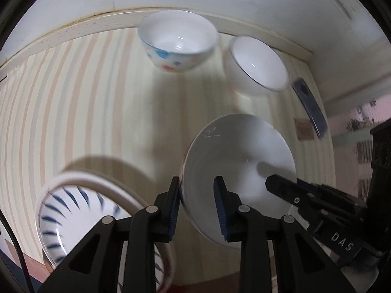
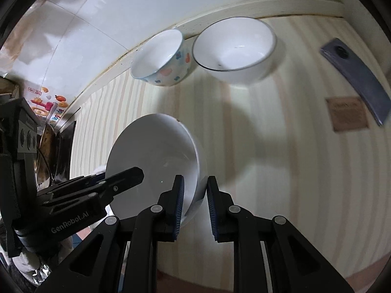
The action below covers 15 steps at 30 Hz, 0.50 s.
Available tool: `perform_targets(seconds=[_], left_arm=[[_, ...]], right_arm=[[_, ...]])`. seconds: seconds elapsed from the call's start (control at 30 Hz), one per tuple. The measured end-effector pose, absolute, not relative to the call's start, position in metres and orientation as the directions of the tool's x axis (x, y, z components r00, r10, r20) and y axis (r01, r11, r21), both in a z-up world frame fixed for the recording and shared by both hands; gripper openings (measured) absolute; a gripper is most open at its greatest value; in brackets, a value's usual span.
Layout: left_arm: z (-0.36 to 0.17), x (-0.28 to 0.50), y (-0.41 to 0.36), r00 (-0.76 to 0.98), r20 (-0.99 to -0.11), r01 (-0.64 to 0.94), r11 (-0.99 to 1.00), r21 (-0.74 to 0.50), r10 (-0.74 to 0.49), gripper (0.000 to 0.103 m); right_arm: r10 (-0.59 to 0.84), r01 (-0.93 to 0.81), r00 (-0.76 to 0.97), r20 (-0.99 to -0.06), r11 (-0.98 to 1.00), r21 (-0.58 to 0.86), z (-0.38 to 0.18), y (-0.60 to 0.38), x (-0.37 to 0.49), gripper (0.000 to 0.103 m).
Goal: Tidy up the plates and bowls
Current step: 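Lift the plain white bowl with both grippers and set it beside the plates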
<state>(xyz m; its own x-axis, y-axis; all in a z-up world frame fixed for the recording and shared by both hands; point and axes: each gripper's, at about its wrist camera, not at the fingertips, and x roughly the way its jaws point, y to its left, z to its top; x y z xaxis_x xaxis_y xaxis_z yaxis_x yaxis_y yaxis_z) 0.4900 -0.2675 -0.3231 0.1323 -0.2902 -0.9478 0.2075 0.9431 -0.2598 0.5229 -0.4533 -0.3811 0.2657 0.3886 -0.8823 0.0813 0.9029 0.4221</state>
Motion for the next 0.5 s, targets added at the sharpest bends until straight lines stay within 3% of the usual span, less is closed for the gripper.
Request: perform_targets(seconds=[0.5], left_arm=[[-0.355,0.446,-0.306,0.072,-0.971,0.310,0.931,-0.194,-0.227,0.025]], right_arm=[[0.371,0.132,0.247,-0.895,0.902,0.410,-0.402,-0.479,0.460,0.021]])
